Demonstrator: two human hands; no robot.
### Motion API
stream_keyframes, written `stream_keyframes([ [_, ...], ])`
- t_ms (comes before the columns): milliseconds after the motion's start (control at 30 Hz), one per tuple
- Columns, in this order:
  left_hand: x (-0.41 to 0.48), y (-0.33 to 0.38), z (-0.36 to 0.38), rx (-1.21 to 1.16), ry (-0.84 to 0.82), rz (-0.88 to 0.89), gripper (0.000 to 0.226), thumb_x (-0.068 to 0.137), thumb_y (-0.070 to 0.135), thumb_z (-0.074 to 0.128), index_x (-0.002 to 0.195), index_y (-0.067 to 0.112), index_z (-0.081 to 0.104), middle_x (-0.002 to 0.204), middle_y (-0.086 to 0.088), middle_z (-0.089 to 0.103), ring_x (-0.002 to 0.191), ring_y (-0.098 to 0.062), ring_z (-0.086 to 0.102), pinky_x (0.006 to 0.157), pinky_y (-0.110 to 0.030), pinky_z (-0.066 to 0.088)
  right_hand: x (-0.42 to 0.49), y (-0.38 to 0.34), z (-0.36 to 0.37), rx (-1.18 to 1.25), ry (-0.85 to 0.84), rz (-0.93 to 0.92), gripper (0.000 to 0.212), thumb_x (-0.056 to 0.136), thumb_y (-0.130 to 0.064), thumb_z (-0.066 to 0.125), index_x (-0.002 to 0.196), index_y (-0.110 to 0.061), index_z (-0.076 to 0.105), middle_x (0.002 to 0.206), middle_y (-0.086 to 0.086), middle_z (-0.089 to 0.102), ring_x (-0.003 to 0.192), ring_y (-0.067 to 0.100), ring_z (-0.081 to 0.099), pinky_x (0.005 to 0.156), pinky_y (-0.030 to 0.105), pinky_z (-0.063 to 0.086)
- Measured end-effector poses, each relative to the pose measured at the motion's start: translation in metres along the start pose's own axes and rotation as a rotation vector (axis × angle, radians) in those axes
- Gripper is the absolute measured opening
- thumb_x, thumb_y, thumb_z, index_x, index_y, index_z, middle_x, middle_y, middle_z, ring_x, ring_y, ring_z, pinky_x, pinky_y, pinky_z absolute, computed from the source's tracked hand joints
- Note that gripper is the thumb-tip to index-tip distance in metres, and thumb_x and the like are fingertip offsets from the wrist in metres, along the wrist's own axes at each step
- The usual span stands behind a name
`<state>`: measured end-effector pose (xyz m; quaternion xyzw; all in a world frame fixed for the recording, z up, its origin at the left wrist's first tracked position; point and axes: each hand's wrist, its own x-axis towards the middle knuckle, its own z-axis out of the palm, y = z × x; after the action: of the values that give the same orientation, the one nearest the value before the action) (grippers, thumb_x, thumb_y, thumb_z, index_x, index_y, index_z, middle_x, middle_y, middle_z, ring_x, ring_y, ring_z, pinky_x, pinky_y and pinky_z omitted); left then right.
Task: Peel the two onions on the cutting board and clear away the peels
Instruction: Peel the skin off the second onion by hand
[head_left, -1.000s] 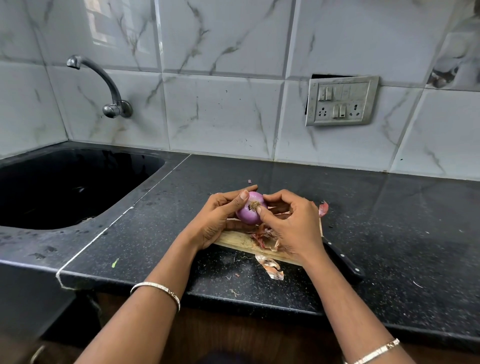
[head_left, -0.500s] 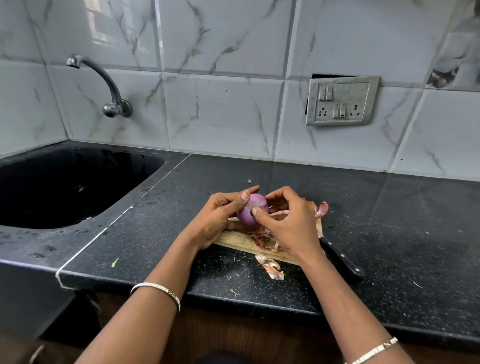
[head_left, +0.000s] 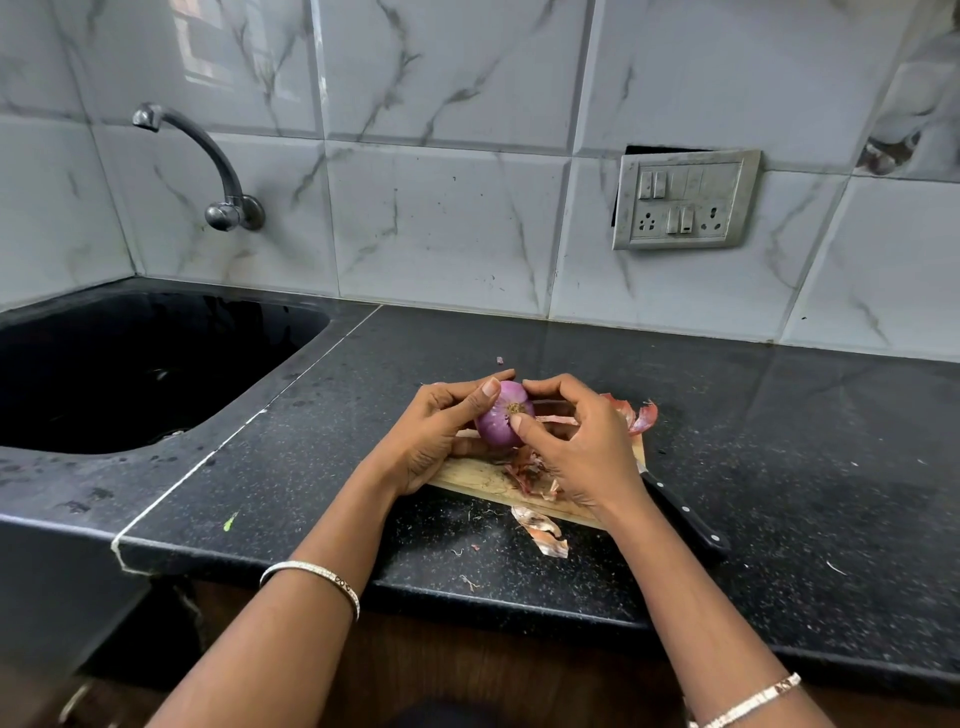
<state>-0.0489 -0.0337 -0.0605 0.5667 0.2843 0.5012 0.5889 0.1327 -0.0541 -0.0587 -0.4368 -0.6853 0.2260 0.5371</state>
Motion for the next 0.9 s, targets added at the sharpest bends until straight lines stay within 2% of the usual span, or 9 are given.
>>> stream_keyframes([
  [167, 0.0012, -0.002, -0.0014, -0.004, 0.016, -0.004, 0.043, 0.094, 0.031, 0.061, 0.128, 0.005, 0.068, 0.126, -0.016, 0.071, 0.109, -0.027, 0.071, 0.084, -0.043, 0.063, -0.0001, -0.0004, 0.0004, 0.023, 0.001, 0.016, 0.03, 0.083, -0.009, 0.075, 0.107, -0.025, 0.072, 0.102, -0.013, 0.075, 0.095, 0.002, 0.071, 0.086, 0.034, 0.061],
  [300, 0.0008, -0.0013, -0.0011, 0.006, 0.011, -0.001, 0.043, 0.097, 0.028, 0.058, 0.13, 0.003, 0.066, 0.122, -0.017, 0.072, 0.106, -0.025, 0.072, 0.081, -0.039, 0.063, -0.001, -0.0003, 0.0004, 0.056, 0.01, 0.034, 0.029, 0.081, -0.018, 0.083, 0.106, -0.024, 0.071, 0.1, -0.01, 0.075, 0.093, 0.004, 0.071, 0.082, 0.028, 0.06],
  [367, 0.0008, -0.0013, -0.0016, 0.016, 0.0, -0.002, 0.042, 0.099, 0.027, 0.056, 0.132, 0.003, 0.065, 0.12, -0.018, 0.073, 0.104, -0.024, 0.072, 0.081, -0.038, 0.063, -0.0004, 0.0005, 0.0008, 0.056, 0.004, 0.044, 0.029, 0.08, -0.019, 0.083, 0.106, -0.026, 0.07, 0.101, -0.01, 0.074, 0.094, 0.004, 0.07, 0.083, 0.031, 0.06],
  [467, 0.0013, -0.0018, -0.0024, 0.03, -0.004, -0.002, 0.044, 0.098, 0.03, 0.057, 0.131, 0.003, 0.065, 0.12, -0.02, 0.072, 0.104, -0.025, 0.072, 0.083, -0.04, 0.063, 0.0006, 0.0012, 0.0014, 0.075, -0.005, 0.059, 0.031, 0.081, -0.008, 0.077, 0.106, -0.025, 0.071, 0.101, -0.01, 0.074, 0.096, 0.004, 0.069, 0.089, 0.035, 0.059],
  [533, 0.0016, -0.002, -0.0022, 0.031, 0.001, -0.005, 0.045, 0.097, 0.032, 0.058, 0.13, 0.003, 0.066, 0.119, -0.019, 0.073, 0.104, -0.025, 0.072, 0.084, -0.041, 0.063, 0.001, 0.0012, 0.0015, 0.07, -0.005, 0.052, 0.032, 0.081, -0.004, 0.073, 0.106, -0.024, 0.071, 0.101, -0.01, 0.074, 0.096, 0.003, 0.069, 0.089, 0.032, 0.058],
  [700, 0.0014, -0.0022, -0.0024, 0.041, -0.017, -0.001, 0.043, 0.098, 0.032, 0.057, 0.128, 0.003, 0.067, 0.12, -0.02, 0.072, 0.103, -0.026, 0.072, 0.085, -0.042, 0.063, 0.0003, 0.0012, 0.0015, 0.1, -0.006, 0.061, 0.03, 0.079, -0.012, 0.082, 0.105, -0.024, 0.07, 0.101, -0.008, 0.074, 0.094, 0.003, 0.069, 0.081, 0.021, 0.057],
  [833, 0.0019, -0.0025, -0.0021, 0.043, -0.001, -0.009, 0.047, 0.095, 0.036, 0.059, 0.128, 0.004, 0.068, 0.117, -0.02, 0.073, 0.101, -0.025, 0.072, 0.085, -0.042, 0.063, 0.0003, 0.0025, 0.0022, 0.144, -0.013, 0.073, 0.032, 0.08, -0.002, 0.075, 0.105, -0.022, 0.071, 0.101, -0.006, 0.075, 0.095, 0.008, 0.07, 0.083, 0.028, 0.059],
  [900, 0.0017, -0.0028, -0.0022, 0.041, 0.0, -0.009, 0.046, 0.095, 0.037, 0.058, 0.125, 0.005, 0.069, 0.115, -0.02, 0.074, 0.101, -0.025, 0.072, 0.085, -0.043, 0.062, 0.0005, 0.0025, 0.0019, 0.142, -0.015, 0.069, 0.032, 0.08, -0.002, 0.075, 0.105, -0.022, 0.071, 0.101, -0.006, 0.075, 0.095, 0.007, 0.07, 0.082, 0.027, 0.059],
])
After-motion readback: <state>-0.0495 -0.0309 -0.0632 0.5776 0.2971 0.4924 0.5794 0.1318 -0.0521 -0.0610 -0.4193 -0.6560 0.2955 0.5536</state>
